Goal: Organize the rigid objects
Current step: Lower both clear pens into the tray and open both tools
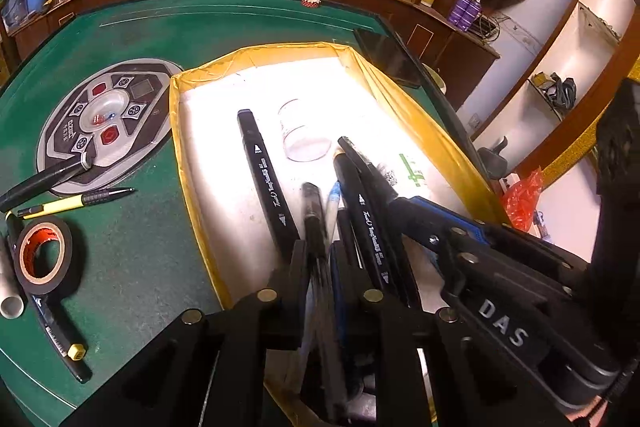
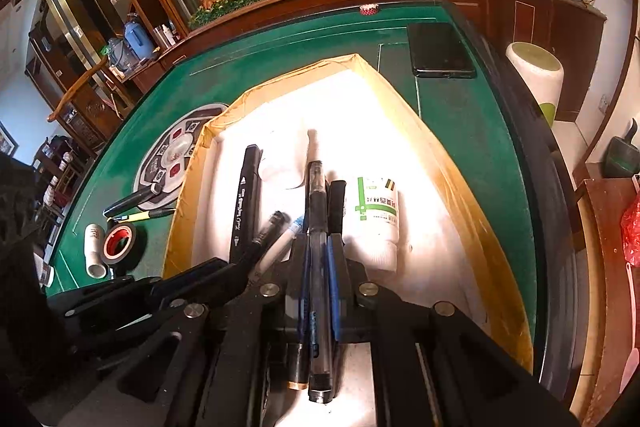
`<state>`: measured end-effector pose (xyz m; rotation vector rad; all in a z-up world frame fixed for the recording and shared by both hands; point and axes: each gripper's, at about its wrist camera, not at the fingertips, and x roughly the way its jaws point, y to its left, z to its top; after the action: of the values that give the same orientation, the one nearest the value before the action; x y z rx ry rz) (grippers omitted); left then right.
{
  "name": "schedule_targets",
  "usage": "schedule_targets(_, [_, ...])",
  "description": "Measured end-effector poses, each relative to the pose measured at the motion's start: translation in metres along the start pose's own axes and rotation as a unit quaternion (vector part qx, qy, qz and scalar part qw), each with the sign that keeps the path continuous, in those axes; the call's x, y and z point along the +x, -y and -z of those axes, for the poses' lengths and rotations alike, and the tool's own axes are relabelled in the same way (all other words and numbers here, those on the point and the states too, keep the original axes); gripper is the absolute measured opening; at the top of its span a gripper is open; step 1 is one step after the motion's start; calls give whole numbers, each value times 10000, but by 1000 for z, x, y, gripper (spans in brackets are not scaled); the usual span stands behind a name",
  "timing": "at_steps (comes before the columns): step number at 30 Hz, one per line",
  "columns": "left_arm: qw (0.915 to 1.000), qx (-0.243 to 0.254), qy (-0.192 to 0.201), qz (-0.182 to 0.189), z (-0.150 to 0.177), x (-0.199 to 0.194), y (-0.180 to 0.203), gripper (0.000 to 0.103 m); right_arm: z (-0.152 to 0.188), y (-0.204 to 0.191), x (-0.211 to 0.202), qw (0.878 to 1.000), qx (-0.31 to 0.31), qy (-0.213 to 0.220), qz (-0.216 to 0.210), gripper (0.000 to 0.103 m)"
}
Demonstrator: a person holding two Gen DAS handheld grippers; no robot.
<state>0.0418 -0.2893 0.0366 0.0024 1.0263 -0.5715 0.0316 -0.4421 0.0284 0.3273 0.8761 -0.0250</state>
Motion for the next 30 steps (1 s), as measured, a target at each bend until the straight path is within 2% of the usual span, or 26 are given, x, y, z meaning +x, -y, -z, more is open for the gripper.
schedule_targets(3, [9999, -70, 68, 52, 1, -6, -4, 31, -1, 1, -1, 10000, 41, 38, 30, 9])
schedule_targets(7, [9996, -109, 169, 197, 7, -22, -11, 43, -2, 2, -7, 9998, 97, 184, 7, 21])
schedule_targets(12, [9986, -97, 438, 287, 12, -49, -15, 52, -4, -3, -20, 9984, 52, 560, 3, 25])
schedule_targets(15, [9976, -69, 618, 305, 23, -70, -23, 54, -5, -5, -24, 9975, 27, 699, 10, 25])
schedule_targets(19, [9948, -53, 1014, 45, 52, -107, -52, 62, -5, -8, -35, 9947, -12, 1027, -3, 25])
schedule_targets(21, [9931, -111, 1162, -79, 67, -122, -69, 63, -4, -14, -41, 9926, -56, 1214, -70, 25])
schedule_targets(24, [9881, -318, 1457, -382, 93, -146, -109, 69, 0, -32, -49, 9903, -204, 1333, -331, 26])
schedule_targets(26, [9835, -594, 1550, -717, 108, -156, -142, 71, 5, -55, -50, 9897, -483, 1216, -589, 32])
schedule_targets(30, [9740, -1288, 1474, -1136, 128, -157, -209, 71, 26, -120, -28, 9797, -1095, 391, -1635, 36])
